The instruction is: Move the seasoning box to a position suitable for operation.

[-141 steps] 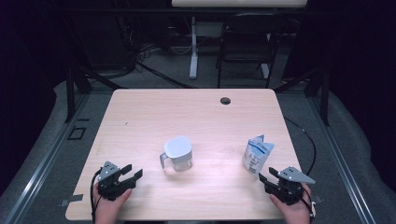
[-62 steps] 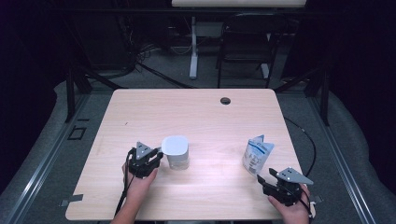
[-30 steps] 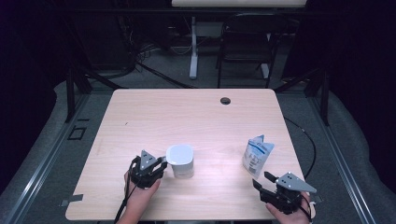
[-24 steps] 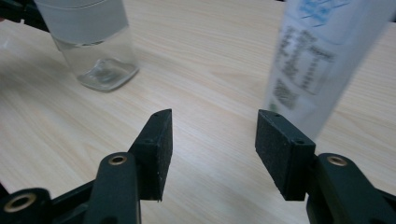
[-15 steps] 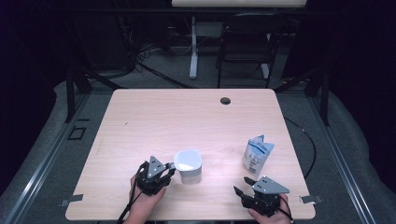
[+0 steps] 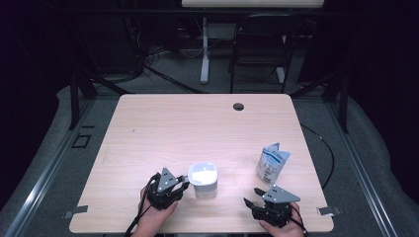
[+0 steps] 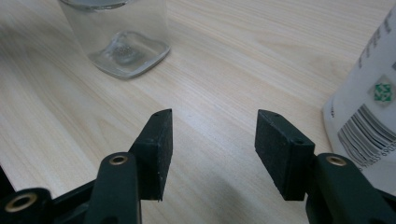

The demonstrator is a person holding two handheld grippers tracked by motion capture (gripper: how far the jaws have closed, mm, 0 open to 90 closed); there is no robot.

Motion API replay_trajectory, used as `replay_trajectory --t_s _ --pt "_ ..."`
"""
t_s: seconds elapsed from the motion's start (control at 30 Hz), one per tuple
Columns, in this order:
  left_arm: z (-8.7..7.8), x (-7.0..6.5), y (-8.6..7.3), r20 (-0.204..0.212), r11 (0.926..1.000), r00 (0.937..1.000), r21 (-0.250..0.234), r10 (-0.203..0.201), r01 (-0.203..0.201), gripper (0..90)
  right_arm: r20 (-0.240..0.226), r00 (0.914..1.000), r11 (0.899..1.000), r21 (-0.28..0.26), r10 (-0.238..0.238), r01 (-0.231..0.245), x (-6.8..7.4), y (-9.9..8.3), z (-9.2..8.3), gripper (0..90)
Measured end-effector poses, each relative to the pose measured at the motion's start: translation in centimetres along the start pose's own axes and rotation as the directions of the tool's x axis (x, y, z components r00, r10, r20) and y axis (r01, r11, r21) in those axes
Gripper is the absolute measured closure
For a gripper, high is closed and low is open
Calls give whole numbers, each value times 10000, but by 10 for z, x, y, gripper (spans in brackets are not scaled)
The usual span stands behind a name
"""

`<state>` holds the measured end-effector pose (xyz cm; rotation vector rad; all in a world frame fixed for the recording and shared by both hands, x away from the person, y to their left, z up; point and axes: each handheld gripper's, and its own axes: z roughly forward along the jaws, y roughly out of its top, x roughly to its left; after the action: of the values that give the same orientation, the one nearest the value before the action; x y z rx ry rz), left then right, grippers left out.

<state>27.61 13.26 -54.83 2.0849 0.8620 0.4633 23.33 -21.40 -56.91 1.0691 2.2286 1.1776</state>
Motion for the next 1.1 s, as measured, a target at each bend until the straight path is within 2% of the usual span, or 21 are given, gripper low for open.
replay_trajectory --t_s 0.2,0.4,0.57,0.73,0.8,0.87,1.1 --pt "0 3 -1 209 9999 9997 -102 125 -123 708 -112 9999 9998 179 -87 89 1 -2 4 460" --pt "1 8 -2 213 9996 9995 -169 -241 245 706 -162 9998 9999 88 -64 65 -1 -1 4 480" --pt "-6 11 0 657 9973 9958 -328 -634 657 654 -135 9993 9991 231 -347 350 -2 0 4 515" --pt "-15 13 1 964 9976 9935 -286 -604 634 627 -137 9997 9997 86 -205 207 -2 1 2 531" --pt "-20 13 2 1195 9974 9909 -297 -623 663 624 -82 9996 9996 52 -271 271 -2 2 1 566" --pt "-24 13 2 1368 9978 9887 -176 -614 644 624 -299 9991 9995 13 -312 312 -2 5 -1 602" --pt "-34 24 12 1533 9959 9850 -308 -789 845 611 -409 9967 9972 -274 -699 689 5 25 -5 699"
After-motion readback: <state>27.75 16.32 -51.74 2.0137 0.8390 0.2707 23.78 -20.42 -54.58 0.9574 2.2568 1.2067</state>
